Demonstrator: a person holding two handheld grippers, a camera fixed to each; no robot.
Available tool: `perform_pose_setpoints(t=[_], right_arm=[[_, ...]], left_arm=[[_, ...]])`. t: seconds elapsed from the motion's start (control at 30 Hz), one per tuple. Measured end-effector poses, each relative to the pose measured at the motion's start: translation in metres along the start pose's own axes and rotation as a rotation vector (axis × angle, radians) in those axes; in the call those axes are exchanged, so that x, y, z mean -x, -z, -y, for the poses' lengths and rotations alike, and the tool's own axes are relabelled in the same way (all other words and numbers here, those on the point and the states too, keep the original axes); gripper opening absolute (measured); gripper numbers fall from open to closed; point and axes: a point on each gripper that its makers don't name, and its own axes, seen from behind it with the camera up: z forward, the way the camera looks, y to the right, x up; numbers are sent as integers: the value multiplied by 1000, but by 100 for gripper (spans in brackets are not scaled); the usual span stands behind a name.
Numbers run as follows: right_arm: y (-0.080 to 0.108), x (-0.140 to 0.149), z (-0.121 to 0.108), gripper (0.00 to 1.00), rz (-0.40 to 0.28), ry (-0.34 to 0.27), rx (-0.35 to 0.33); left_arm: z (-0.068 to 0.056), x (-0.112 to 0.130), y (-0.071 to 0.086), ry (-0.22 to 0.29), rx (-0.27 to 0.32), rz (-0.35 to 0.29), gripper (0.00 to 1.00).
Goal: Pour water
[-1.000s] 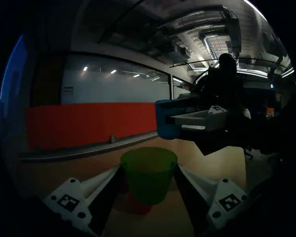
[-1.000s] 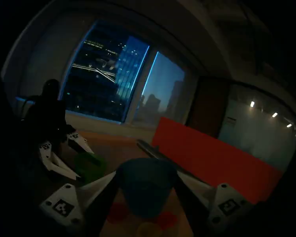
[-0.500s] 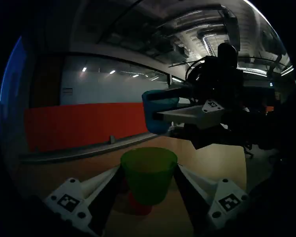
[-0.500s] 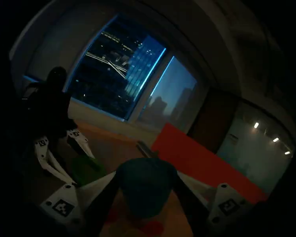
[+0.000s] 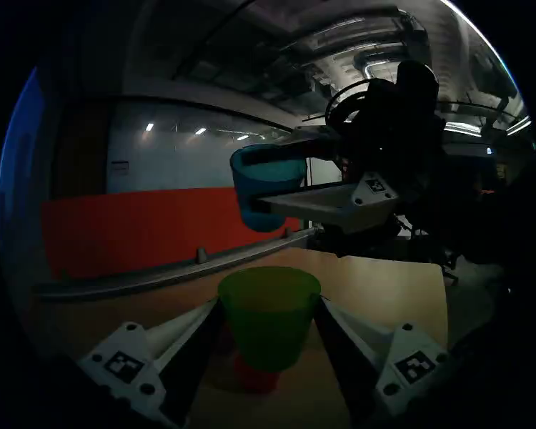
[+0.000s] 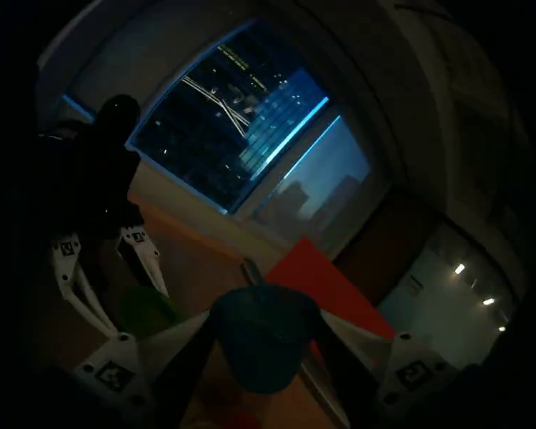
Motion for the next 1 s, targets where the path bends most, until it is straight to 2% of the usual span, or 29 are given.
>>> perform_pose_setpoints(t=[0.37,1.0], right_arm=[[-12,1,-11,100,22,157,12],[-21,3,-18,100,59,408,18]], left_arm=[[5,-1,-6,9,-1,0,85],[-2,-6,-9,-6,12,-7,85]])
